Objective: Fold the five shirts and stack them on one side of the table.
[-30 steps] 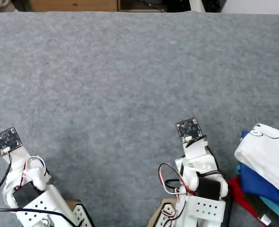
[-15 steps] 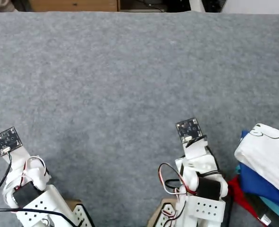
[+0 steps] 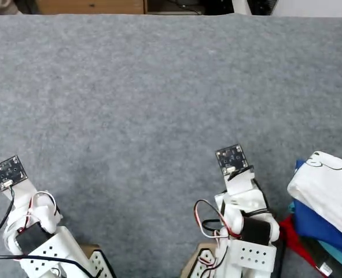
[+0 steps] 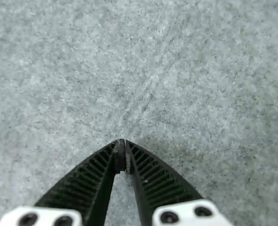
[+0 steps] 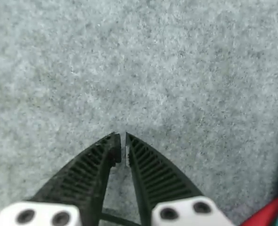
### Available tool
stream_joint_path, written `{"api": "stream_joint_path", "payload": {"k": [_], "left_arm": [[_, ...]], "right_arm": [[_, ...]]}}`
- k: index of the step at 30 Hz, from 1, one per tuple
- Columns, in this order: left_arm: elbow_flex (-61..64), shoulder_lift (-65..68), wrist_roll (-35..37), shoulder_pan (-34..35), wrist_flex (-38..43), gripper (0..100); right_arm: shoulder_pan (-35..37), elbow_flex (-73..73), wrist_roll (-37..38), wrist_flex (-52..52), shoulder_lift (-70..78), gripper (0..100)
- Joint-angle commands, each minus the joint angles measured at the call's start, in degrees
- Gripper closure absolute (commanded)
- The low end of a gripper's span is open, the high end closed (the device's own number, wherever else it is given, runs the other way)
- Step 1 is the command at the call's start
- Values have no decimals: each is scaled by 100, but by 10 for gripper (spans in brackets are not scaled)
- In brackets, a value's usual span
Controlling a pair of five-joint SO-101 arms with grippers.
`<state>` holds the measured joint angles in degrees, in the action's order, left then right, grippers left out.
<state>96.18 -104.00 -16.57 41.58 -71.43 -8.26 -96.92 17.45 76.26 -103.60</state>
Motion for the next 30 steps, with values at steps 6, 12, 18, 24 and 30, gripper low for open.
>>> {"api": "stream_joint_path", "payload": {"k": [6, 12, 18, 24, 30], "left_arm": [[62, 22, -9, -220, -35, 981], [62, 31, 0, -396, -44, 981], [62, 31, 0, -396, -114, 981], [62, -4, 0, -404, -176, 981], [62, -4, 0, -404, -176, 981]], "right_arm": [[-84, 4, 0, -70, -567, 964], [-84, 4, 0, -70, -567, 964], [-84, 4, 0, -70, -567, 964], [-84, 4, 0, -70, -567, 964], [-84, 4, 0, -70, -567, 964]]}}
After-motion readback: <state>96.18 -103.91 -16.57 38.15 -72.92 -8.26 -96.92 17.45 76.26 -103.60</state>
